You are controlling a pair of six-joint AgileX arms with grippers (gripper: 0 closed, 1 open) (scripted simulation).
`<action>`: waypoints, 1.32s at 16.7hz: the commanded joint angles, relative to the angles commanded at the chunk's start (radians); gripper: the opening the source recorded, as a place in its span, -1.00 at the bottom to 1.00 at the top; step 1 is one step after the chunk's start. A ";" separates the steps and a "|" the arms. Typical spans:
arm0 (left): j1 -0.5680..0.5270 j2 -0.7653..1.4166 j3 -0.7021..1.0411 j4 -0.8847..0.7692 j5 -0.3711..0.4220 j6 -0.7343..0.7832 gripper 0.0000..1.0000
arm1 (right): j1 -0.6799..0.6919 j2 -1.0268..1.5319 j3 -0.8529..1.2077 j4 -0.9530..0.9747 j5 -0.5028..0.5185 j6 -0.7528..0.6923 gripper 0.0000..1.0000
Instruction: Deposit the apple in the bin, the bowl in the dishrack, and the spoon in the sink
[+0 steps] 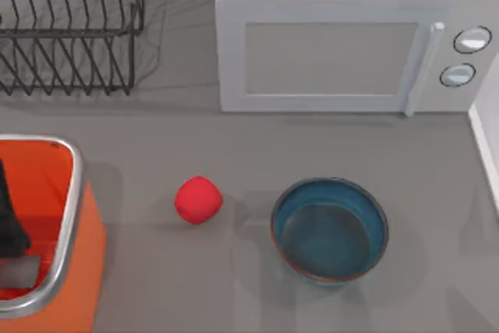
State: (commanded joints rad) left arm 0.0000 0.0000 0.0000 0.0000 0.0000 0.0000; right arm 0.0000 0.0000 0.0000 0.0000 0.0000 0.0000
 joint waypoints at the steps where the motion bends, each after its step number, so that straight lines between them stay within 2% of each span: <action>1: 0.000 0.000 0.000 0.000 0.000 0.000 1.00 | 0.000 0.000 0.000 0.000 0.000 0.000 1.00; 5: -0.024 0.054 0.061 -0.045 0.000 0.005 1.00 | 0.000 0.000 0.000 0.000 0.000 0.000 1.00; 9: -0.103 0.274 0.257 -0.180 0.003 0.019 1.00 | 0.000 0.000 0.000 0.000 0.000 0.000 1.00; 22: -0.440 1.540 1.092 -0.828 0.010 0.085 1.00 | 0.000 0.000 0.000 0.000 0.000 0.000 1.00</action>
State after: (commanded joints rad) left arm -0.4404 1.5398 1.0925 -0.8278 0.0096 0.0851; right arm 0.0000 0.0000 0.0000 0.0000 0.0000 0.0000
